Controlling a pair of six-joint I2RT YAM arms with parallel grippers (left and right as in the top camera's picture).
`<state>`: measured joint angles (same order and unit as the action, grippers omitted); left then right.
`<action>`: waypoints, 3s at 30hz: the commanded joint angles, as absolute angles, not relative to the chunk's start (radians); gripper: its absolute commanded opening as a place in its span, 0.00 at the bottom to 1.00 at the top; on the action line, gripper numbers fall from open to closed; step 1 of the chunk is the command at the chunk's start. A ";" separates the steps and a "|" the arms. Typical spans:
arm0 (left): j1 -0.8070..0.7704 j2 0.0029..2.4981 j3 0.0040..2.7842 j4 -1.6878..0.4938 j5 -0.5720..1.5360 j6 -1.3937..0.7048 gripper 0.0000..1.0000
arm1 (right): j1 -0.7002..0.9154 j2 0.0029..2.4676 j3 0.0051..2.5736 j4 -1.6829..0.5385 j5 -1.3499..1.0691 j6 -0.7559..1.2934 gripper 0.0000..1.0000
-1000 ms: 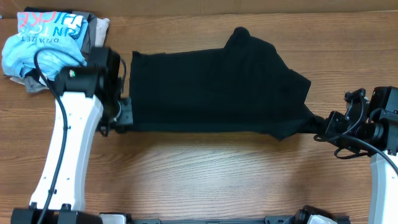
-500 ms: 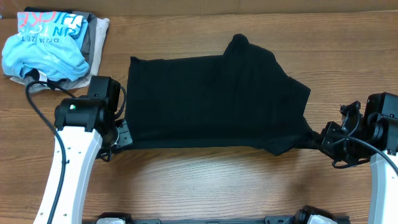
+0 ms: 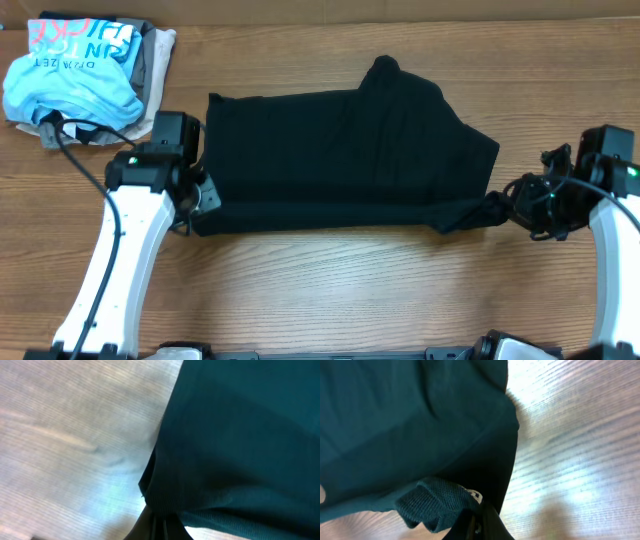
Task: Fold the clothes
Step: 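Lower the t-shirt back onto the table, stretching it between grippers, then release the t-shirt with both grippers and raise them away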
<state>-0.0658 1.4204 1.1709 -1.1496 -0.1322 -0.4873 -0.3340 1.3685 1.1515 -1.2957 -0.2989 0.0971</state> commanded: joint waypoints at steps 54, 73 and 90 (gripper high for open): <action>-0.066 1.806 1.148 -0.655 -0.167 -0.435 0.35 | -0.226 1.715 1.150 -0.880 -0.247 0.131 0.29; -0.063 1.828 1.903 -1.083 0.151 -0.080 0.93 | -0.184 1.701 1.884 -1.319 -0.262 -0.005 0.70; -0.040 2.346 2.330 -1.138 0.104 0.028 0.94 | -0.112 1.725 1.918 -1.314 -0.262 -0.015 0.71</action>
